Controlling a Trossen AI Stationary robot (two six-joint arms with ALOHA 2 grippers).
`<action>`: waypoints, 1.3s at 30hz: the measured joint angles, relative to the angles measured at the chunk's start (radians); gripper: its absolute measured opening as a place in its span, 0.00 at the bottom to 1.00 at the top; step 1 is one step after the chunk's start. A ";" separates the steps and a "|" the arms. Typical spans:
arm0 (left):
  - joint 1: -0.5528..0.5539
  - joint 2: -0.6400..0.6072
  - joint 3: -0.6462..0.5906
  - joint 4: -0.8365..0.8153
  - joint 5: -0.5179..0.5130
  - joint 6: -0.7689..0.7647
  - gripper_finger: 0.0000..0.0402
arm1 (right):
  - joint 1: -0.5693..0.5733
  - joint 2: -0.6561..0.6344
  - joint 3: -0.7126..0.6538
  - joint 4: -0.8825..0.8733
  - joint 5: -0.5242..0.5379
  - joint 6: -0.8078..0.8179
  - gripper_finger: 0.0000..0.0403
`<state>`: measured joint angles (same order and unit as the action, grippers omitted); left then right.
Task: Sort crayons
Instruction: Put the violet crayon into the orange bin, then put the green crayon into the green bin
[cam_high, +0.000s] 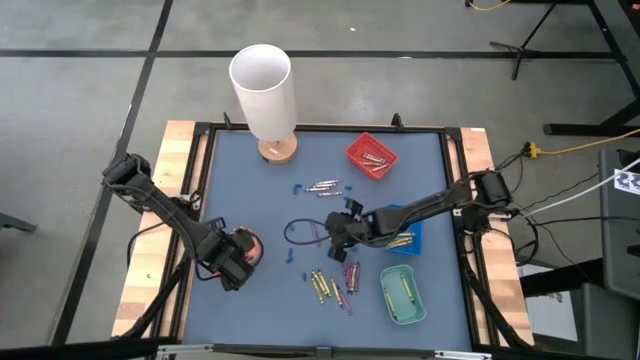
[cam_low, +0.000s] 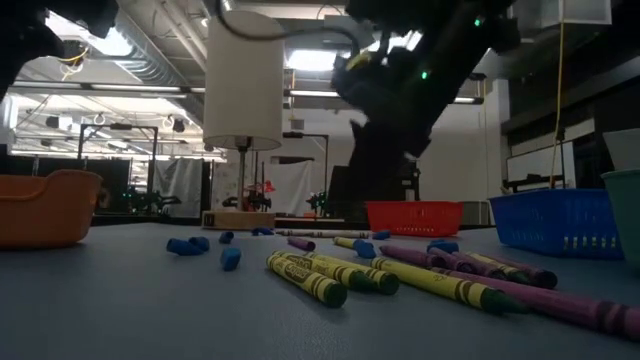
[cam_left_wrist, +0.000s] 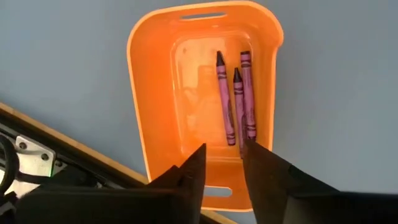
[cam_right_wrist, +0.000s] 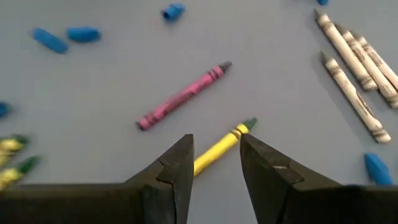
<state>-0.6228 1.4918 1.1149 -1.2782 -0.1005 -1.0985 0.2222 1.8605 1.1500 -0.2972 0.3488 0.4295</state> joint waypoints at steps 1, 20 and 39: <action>0.000 0.000 0.000 0.001 0.000 0.000 0.24 | 0.000 0.013 0.000 0.003 0.005 0.010 0.32; 0.000 0.000 0.000 0.050 -0.015 0.001 0.29 | 0.000 0.131 0.003 0.044 0.041 0.122 0.30; 0.019 0.000 0.000 0.276 -0.413 0.053 0.27 | -0.002 0.116 0.004 0.031 -0.029 0.083 0.06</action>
<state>-0.6038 1.4918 1.1149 -1.0024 -0.5137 -1.0458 0.2203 1.9761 1.1538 -0.2659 0.3194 0.5128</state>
